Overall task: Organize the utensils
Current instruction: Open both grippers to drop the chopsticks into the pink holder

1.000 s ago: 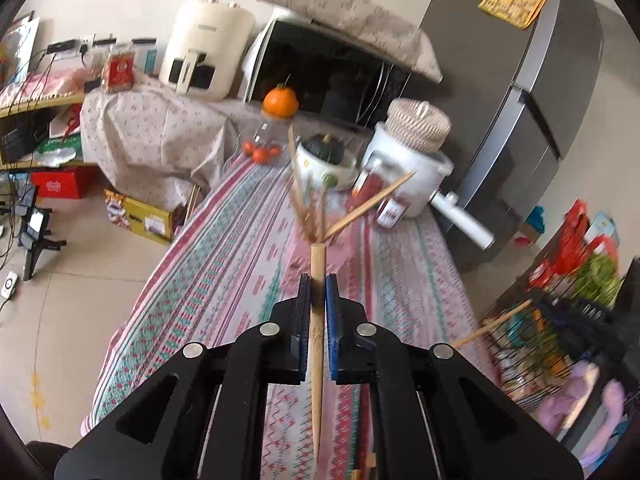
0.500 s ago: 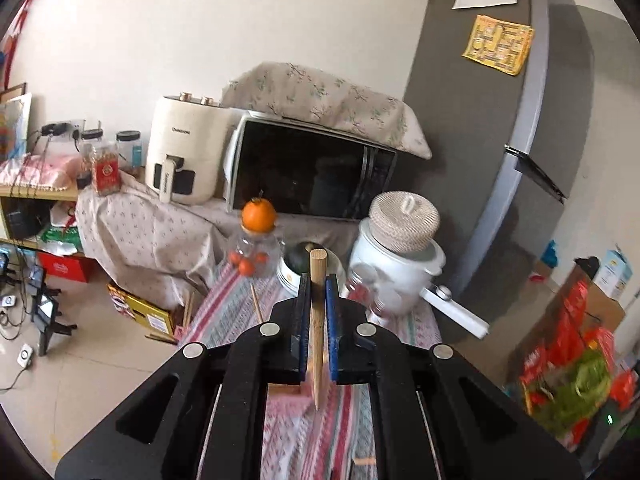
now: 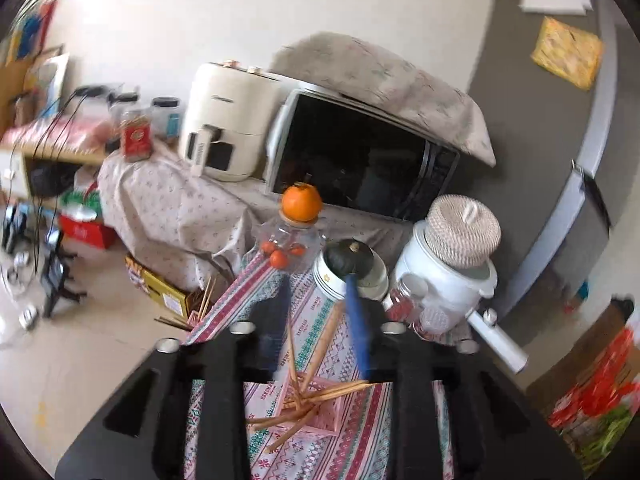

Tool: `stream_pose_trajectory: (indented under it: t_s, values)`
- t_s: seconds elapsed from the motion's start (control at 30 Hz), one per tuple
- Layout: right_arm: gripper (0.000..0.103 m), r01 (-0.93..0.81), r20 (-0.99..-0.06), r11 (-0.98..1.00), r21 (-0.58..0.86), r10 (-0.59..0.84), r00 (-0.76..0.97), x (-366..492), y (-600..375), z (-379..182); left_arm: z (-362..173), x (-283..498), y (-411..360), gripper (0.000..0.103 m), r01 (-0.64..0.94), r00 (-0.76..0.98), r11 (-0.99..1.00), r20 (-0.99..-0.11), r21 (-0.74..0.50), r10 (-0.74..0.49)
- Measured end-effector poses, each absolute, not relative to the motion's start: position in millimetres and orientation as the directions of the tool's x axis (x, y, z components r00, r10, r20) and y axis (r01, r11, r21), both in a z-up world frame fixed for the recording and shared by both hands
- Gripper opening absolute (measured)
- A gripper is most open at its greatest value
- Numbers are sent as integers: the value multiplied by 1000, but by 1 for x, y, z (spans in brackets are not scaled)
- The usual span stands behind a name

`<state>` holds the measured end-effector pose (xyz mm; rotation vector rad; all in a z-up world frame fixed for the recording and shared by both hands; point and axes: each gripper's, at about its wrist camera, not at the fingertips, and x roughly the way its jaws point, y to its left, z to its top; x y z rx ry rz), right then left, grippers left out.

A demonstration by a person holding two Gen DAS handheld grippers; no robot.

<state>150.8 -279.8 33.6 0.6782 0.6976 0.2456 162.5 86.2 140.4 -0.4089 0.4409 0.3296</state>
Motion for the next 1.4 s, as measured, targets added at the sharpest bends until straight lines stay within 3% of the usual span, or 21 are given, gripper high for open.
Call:
stream_pose_trajectory:
  t_s: [0.23, 0.37, 0.6, 0.9, 1.1, 1.27, 1.4]
  values:
    - [6, -45, -465, 784, 619, 412, 783, 154, -257, 85, 150, 100, 124, 32, -388, 893, 820, -390, -420, 223]
    - [6, -106, -422, 809, 578, 408, 809, 161, -224, 130, 146, 60, 135, 36, -390, 902, 818, -352, -422, 248]
    - [6, -150, -404, 859, 490, 376, 834, 181, -159, 169, 123, 31, 146, 38, -405, 890, 828, -376, -388, 259]
    - [6, -113, -485, 890, 441, 343, 805, 219, -105, 145, 94, 28, 165, 38, -413, 875, 816, -427, -405, 231]
    - [12, -117, -533, 899, 423, 351, 770, 232, -89, 123, 84, 36, 169, 38, -410, 868, 810, -453, -420, 204]
    - [26, -130, -542, 915, 383, 336, 770, 213, -88, 113, 82, 38, 158, 38, -378, 872, 831, -458, -408, 172]
    - [32, -147, -569, 937, 316, 311, 761, 191, -86, 94, 83, 36, 143, 45, -354, 878, 849, -453, -392, 157]
